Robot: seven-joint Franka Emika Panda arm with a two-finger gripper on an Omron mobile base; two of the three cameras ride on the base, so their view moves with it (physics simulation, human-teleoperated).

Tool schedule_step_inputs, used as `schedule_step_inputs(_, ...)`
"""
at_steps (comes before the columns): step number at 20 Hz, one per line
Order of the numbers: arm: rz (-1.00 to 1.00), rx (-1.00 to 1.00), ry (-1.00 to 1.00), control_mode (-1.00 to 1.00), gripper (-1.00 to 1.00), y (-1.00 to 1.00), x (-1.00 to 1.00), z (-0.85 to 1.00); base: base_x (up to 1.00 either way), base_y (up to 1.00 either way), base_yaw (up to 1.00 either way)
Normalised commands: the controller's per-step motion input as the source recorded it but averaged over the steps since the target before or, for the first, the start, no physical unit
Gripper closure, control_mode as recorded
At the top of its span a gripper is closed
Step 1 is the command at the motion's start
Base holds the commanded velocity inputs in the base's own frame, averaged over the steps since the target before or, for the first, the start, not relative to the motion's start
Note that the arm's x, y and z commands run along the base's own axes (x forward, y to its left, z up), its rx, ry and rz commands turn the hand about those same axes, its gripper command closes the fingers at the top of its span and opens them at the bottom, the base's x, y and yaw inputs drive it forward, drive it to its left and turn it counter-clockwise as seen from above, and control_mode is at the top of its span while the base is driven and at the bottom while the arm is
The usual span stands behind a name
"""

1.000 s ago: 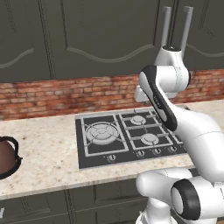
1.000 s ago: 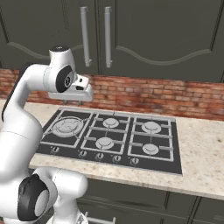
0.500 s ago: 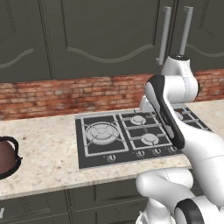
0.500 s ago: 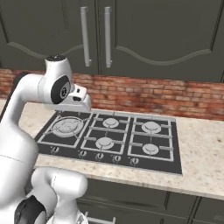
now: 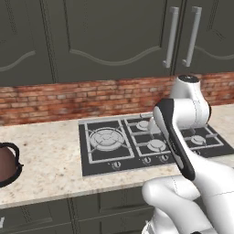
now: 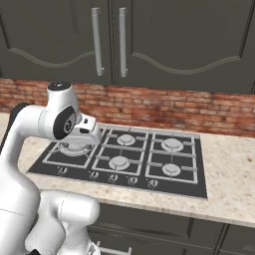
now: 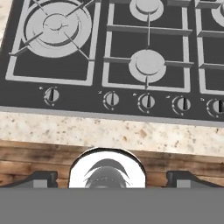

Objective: Navigate to the microwave.

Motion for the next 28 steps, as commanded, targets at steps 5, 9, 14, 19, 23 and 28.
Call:
schedule_step_inputs(5,0.0,0.0,0.01,1.0,-1.0,0.0,-0.09,-0.12,-0.22,0.0,0.03)
schedule_step_inputs(9,0.0,0.0,0.0,1.0,-1.0,0.0,0.0,0.0,-0.42,0.0,0.18)
schedule_step_inputs(14,0.0,0.0,0.0,1.0,-1.0,0.0,0.0,0.0,-0.4,0.01,0.37)
schedule_step_inputs(19,0.0,0.0,0.0,1.0,-1.0,0.0,0.0,0.0,-0.12,0.09,0.61)
schedule_step_inputs(23,0.0,0.0,0.0,1.0,-1.0,0.0,0.0,0.0,0.0,0.11,0.69)
schedule_step_inputs(28,0.0,0.0,0.0,1.0,-1.0,0.0,0.0,0.0,0.0,0.17,0.63)
